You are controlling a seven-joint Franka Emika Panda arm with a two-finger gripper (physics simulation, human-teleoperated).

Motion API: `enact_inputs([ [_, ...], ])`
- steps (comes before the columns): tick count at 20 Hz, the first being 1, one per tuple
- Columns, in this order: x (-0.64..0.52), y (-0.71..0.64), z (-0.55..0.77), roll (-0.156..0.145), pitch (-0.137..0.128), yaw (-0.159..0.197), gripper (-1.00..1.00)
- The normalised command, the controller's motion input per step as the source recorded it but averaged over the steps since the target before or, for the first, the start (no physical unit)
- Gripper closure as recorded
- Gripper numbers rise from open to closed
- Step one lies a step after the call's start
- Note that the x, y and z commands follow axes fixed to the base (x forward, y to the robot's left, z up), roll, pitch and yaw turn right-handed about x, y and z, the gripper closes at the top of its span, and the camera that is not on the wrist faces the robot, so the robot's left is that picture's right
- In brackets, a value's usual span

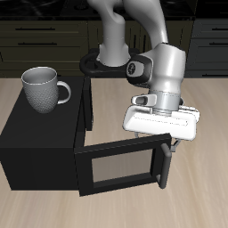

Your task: Open the microwave

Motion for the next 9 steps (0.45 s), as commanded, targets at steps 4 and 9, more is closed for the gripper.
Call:
enact_inputs([
  [4,0.37,0.12,-0.06,0.0,0.016,-0.002,-1.0],
  [9,0.27,0.12,0.08,0.019,-0.019,0.015,-1.0],
])
